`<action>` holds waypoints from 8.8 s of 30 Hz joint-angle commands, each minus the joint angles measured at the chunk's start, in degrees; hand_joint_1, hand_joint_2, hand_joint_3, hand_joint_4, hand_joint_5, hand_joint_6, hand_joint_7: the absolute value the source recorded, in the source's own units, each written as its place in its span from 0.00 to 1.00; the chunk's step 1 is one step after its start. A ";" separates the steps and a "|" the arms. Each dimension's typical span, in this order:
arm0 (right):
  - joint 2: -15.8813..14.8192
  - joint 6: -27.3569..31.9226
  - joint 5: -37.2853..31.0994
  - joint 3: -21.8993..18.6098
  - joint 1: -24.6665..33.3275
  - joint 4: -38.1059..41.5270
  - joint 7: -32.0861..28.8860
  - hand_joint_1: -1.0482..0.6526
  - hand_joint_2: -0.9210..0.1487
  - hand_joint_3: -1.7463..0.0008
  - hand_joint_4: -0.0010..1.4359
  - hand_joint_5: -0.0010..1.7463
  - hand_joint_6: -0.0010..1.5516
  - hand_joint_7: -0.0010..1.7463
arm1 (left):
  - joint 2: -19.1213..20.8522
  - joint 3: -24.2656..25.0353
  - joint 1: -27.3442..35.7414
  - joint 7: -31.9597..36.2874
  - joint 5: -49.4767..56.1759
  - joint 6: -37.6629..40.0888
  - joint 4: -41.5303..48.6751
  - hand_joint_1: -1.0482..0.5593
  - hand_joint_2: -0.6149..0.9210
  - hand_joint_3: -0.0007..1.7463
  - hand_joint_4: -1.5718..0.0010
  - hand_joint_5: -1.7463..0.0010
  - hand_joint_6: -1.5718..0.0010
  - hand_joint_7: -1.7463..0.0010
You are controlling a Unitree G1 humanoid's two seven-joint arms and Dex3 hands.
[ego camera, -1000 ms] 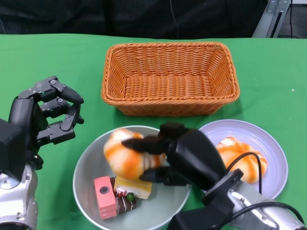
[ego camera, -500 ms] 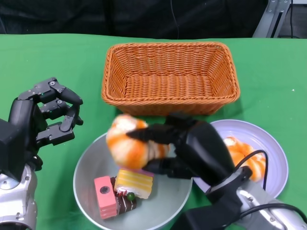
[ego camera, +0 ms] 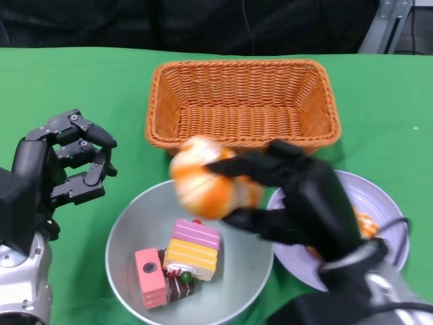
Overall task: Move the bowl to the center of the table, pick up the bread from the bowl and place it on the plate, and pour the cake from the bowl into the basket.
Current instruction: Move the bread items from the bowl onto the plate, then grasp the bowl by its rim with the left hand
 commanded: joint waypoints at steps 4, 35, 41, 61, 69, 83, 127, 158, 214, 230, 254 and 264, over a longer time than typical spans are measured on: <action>-2.84 1.92 2.78 -6.52 5.16 -5.62 1.27 0.53 0.01 1.00 0.50 0.89 0.51 0.58 | 1.06 0.44 -1.01 -0.87 -1.00 -0.16 0.86 0.66 0.73 0.65 0.46 0.16 0.43 0.28; -9.45 -1.96 4.50 -14.84 13.38 1.77 0.49 0.60 0.06 1.00 0.56 0.82 0.58 0.48 | 1.47 0.75 -1.35 -1.93 -1.25 -1.25 2.34 0.66 0.73 0.66 0.46 0.15 0.44 0.27; -10.51 -1.40 3.29 -14.77 12.95 4.84 0.12 0.60 0.05 0.99 0.56 0.78 0.59 0.42 | 1.59 0.71 -1.41 -1.92 -0.95 -1.50 2.67 0.65 0.73 0.65 0.46 0.16 0.43 0.28; -11.91 -1.36 -1.14 -10.60 6.83 19.28 -2.84 0.59 0.05 1.00 0.60 0.66 0.66 0.27 | 1.50 0.52 -0.38 -1.92 -0.88 -1.38 1.40 0.65 0.74 0.64 0.47 0.15 0.44 0.27; -11.33 -0.80 -1.73 -6.55 2.04 27.64 -5.25 0.58 0.05 1.00 0.58 0.63 0.71 0.15 | 1.63 0.23 0.37 -1.76 -0.48 -1.25 0.34 0.65 0.75 0.62 0.47 0.16 0.44 0.28; -11.98 12.13 -1.90 -3.52 5.17 18.69 3.16 0.46 0.06 1.00 0.60 0.09 0.55 0.00 | 1.64 0.07 0.76 -2.54 -0.93 -1.18 -0.10 0.64 0.75 0.62 0.49 0.15 0.45 0.27; 4.34 12.92 57.84 -23.51 16.77 -16.90 33.01 0.54 0.37 0.37 0.48 0.93 0.42 0.75 | 2.37 0.66 0.77 -4.41 -1.19 -1.55 1.48 0.64 0.75 0.62 0.48 0.16 0.45 0.28; 3.37 5.04 58.02 -25.37 13.94 -8.28 40.03 0.57 0.37 0.36 0.47 0.97 0.39 0.81 | 2.05 -0.22 2.52 -10.61 -2.25 -5.00 -0.03 0.63 0.77 0.58 0.50 0.14 0.46 0.25; 5.58 11.01 58.85 -25.69 13.18 -7.62 35.82 0.59 0.32 0.39 0.45 0.97 0.39 0.76 | 28.44 -11.86 10.39 -15.83 4.52 -50.41 -11.73 0.29 0.99 0.00 0.45 0.85 0.36 0.96; 6.45 11.19 59.06 -25.78 12.78 -7.16 35.22 0.57 0.31 0.40 0.45 0.97 0.38 0.77 | 28.46 -9.28 4.61 -11.42 21.38 -61.45 -6.86 0.35 0.89 0.00 0.40 0.92 0.37 0.99; 7.11 12.68 60.15 -26.08 14.00 -9.03 34.79 0.57 0.31 0.42 0.46 0.97 0.39 0.76 | 24.99 -7.36 5.03 11.58 55.25 -61.45 -10.58 0.35 0.94 0.00 0.38 0.96 0.31 0.98; 7.00 13.39 60.14 -25.89 14.48 -9.95 34.91 0.57 0.31 0.42 0.46 0.99 0.39 0.78 | 24.70 -3.11 6.53 14.63 63.54 -60.05 -13.41 0.34 0.95 0.00 0.33 0.94 0.28 0.99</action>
